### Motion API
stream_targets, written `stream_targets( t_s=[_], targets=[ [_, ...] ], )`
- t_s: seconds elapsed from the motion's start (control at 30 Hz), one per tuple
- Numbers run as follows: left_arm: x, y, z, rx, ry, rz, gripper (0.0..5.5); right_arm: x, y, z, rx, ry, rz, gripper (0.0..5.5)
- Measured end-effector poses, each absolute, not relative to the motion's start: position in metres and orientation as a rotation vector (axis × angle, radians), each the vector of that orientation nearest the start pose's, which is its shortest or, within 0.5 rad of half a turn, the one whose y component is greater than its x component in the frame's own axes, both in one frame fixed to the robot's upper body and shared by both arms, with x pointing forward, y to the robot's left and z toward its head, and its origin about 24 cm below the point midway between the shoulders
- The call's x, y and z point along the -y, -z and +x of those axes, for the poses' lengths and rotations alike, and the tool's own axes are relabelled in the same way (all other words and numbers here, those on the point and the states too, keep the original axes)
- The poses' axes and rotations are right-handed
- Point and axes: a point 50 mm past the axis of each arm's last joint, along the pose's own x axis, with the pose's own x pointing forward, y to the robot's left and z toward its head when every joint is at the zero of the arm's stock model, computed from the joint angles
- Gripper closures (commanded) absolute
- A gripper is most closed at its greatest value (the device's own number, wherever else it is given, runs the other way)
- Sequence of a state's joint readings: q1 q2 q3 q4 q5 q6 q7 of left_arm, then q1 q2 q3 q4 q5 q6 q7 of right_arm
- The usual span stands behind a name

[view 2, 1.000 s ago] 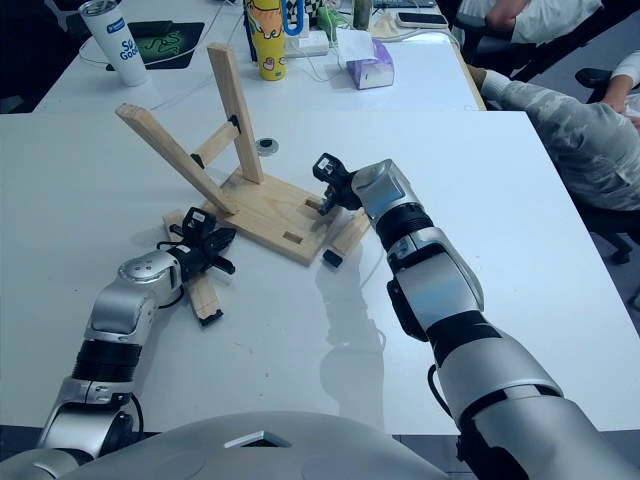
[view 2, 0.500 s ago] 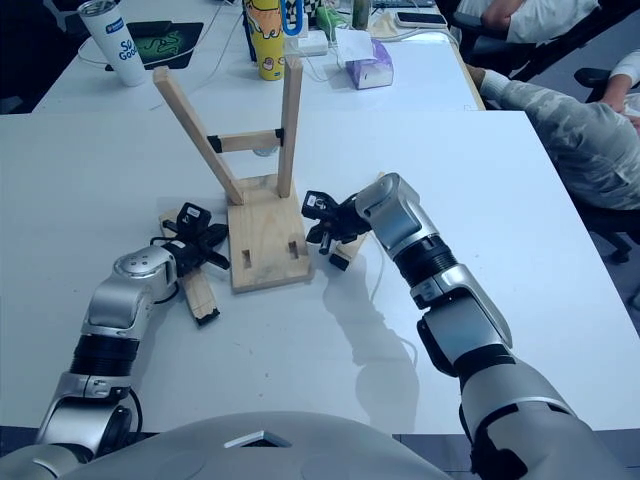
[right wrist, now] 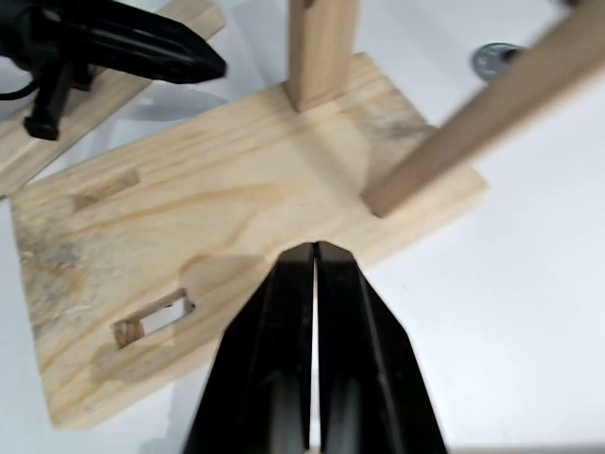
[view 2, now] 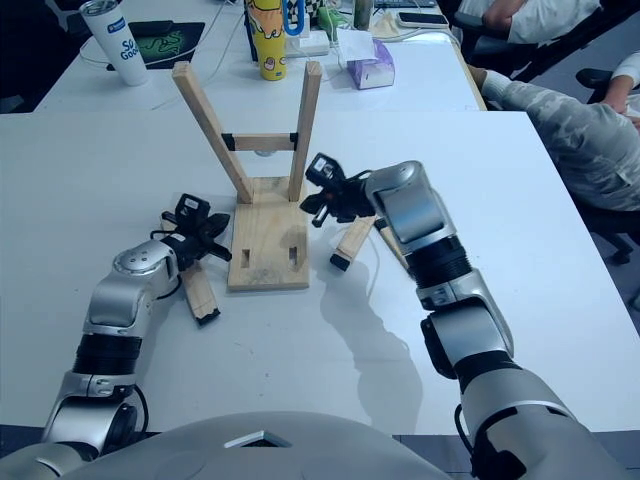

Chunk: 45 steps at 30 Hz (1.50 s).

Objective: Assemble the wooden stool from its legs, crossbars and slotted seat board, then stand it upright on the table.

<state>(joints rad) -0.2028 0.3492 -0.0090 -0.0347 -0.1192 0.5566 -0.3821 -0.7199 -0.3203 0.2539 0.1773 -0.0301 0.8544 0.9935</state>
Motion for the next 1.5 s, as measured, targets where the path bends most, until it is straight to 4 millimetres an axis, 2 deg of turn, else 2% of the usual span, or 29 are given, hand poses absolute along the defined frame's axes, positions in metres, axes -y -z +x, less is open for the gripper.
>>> stream_targets(
  t_s=[0.23, 0.37, 0.57, 0.6, 0.67, 0.73, 0.8, 0.87, 0.9, 0.93, 0.97, 1.03, 1.1, 1.2, 1.27, 1.4, 1.5],
  targets=[
    [-0.194, -0.066, 0.284, -0.330, 0.310, 0.165, 5.46, 0.127, -0.071, 0.304, -0.771, -0.930, -0.258, 5.49],
    [-0.194, -0.067, 0.284, -0.322, 0.305, 0.165, 5.46, 0.134, -0.069, 0.300, -0.780, -0.898, -0.250, 5.49],
    [-0.194, -0.069, 0.285, -0.309, 0.298, 0.167, 5.46, 0.144, -0.087, 0.301, -0.685, -0.897, -0.258, 5.49],
    [-0.194, -0.070, 0.285, -0.304, 0.296, 0.167, 5.46, 0.142, -0.097, 0.304, -0.578, -0.892, -0.240, 5.49],
    [-0.190, -0.074, 0.288, -0.275, 0.304, 0.161, 5.46, 0.137, -0.136, 0.322, -0.248, -0.773, -0.196, 5.49],
    [-0.185, -0.080, 0.289, -0.244, 0.314, 0.159, 5.46, 0.138, -0.181, 0.339, 0.028, -0.576, -0.251, 5.49],
    [-0.185, -0.082, 0.289, -0.233, 0.310, 0.162, 5.46, 0.148, -0.216, 0.348, 0.224, -0.360, -0.307, 5.49],
    [-0.181, -0.085, 0.289, -0.213, 0.306, 0.157, 5.46, 0.162, -0.232, 0.358, 0.305, -0.163, -0.346, 5.49],
    [-0.178, -0.088, 0.287, -0.194, 0.307, 0.150, 5.46, 0.174, -0.233, 0.363, 0.316, -0.057, -0.377, 5.49],
    [-0.176, -0.090, 0.285, -0.177, 0.308, 0.145, 5.46, 0.188, -0.227, 0.365, 0.300, 0.006, -0.402, 5.49],
    [-0.176, -0.089, 0.282, -0.175, 0.302, 0.143, 5.46, 0.201, -0.210, 0.362, 0.253, 0.036, -0.407, 5.49],
    [-0.178, -0.085, 0.276, -0.187, 0.288, 0.140, 5.46, 0.216, -0.170, 0.347, 0.139, 0.022, -0.367, 5.49],
    [-0.182, -0.080, 0.269, -0.199, 0.263, 0.135, 5.46, 0.227, -0.123, 0.320, -0.017, -0.033, -0.300, 5.49],
    [-0.187, -0.074, 0.259, -0.218, 0.229, 0.126, 5.50, 0.227, -0.083, 0.279, -0.166, -0.164, -0.197, 5.10],
    [-0.188, -0.070, 0.254, -0.233, 0.215, 0.118, 5.50, 0.226, -0.072, 0.263, -0.239, -0.221, -0.155, 4.85],
    [-0.189, -0.072, 0.252, -0.223, 0.199, 0.111, 5.50, 0.228, -0.073, 0.248, -0.343, -0.293, -0.104, 4.27],
    [-0.189, -0.073, 0.250, -0.215, 0.181, 0.101, 5.50, 0.233, -0.066, 0.240, -0.432, -0.279, -0.046, 3.84]
  ],
)
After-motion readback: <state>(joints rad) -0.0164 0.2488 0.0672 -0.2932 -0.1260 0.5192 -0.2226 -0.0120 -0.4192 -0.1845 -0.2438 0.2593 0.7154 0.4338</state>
